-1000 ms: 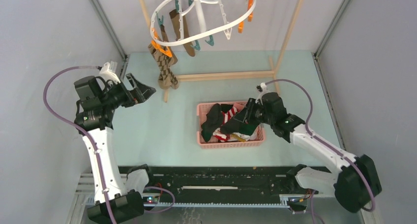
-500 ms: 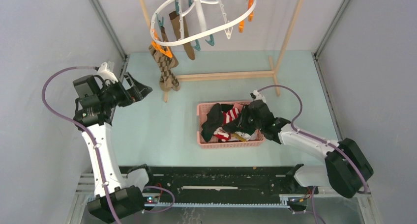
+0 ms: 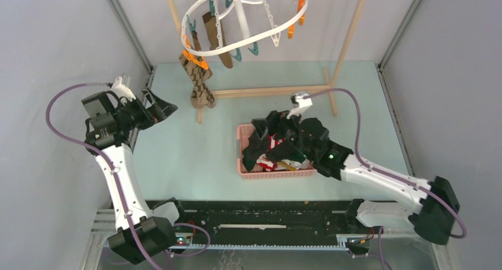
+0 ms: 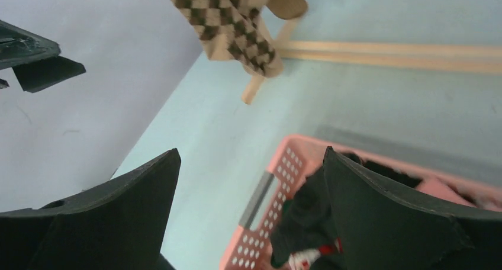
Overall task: Remove the socks clipped to the hanger
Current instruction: Place the sock in the bin, then remove the sock from the hanger.
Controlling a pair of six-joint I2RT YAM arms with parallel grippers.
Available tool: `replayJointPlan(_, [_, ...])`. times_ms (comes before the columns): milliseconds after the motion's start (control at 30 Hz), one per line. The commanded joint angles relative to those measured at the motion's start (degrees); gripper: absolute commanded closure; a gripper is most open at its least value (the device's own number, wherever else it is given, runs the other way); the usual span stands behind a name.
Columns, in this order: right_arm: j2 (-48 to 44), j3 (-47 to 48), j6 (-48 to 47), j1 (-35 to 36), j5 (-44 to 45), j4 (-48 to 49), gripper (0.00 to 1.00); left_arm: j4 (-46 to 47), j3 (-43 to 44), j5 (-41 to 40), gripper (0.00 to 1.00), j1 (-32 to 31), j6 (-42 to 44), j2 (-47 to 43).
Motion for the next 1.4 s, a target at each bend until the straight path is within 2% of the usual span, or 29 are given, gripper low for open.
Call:
replayJointPlan(0, [12.5, 14.4, -11.6, 1.7, -4.8, 2.4, 0.0, -2.0, 2.2, -1.6, 0.0, 1.0, 2.2, -0.3])
replayJointPlan(100, [23.3, 24.9, -16.2, 3.3, -4.4, -1.9, 0.0, -4.2, 4.5, -4.0, 0.0, 1.1, 2.1, 0.6])
replayJointPlan(233, [34.7, 34.4, -20.0, 4.5, -3.3, 0.1, 0.0, -7.1, 7.2, -6.2, 0.0, 1.3, 2.3, 2.0])
replayJointPlan(467, [50.7, 48.6, -25.0, 5.8, -0.9, 5.6, 0.0, -7.4, 5.4, -7.2, 0.0, 1.5, 1.4, 1.3])
replayJointPlan(600, [59.5, 55.9, -28.1, 6.3, 6.8, 10.5, 0.01, -7.8, 4.5, -6.8, 0.0, 1.4, 1.6, 0.6])
replayJointPlan(700, [66.8, 62.9, -30.8, 6.0, 12.0, 12.6, 0.05, -9.0, 4.4, -6.1, 0.0, 1.5, 2.3, 0.1])
replayJointPlan(767, [70.0, 65.9, -30.9, 5.3, 12.1, 12.4, 0.11, -9.8, 4.8, -5.8, 0.0, 1.4, 3.1, 0.1])
replayJointPlan(833, [72.2, 68.9, -30.9, 4.6, 11.5, 12.3, 0.24, -11.2, 5.5, -5.8, 0.0, 1.4, 3.8, 0.3])
replayJointPlan(967, [72.3, 69.9, -30.6, 4.1, 7.6, 12.5, 0.7, -11.7, 5.6, -5.8, 0.0, 1.5, 4.3, 0.1])
replayJointPlan(1033, [70.5, 68.4, -31.9, 4.6, 6.0, 13.1, 0.97, -11.7, 5.7, -5.5, 0.0, 1.5, 4.4, 0.2])
replayJointPlan(1167, [61.8, 57.8, -31.9, 6.3, 2.5, 18.3, 1.0, -11.5, 5.5, -3.3, 0.0, 1.5, 4.2, 0.1])
replayJointPlan(1367, [45.6, 39.8, -25.5, 7.9, -3.2, 24.3, 1.0, -11.4, 6.1, 1.0, 0.03, 1.2, 4.6, -0.8])
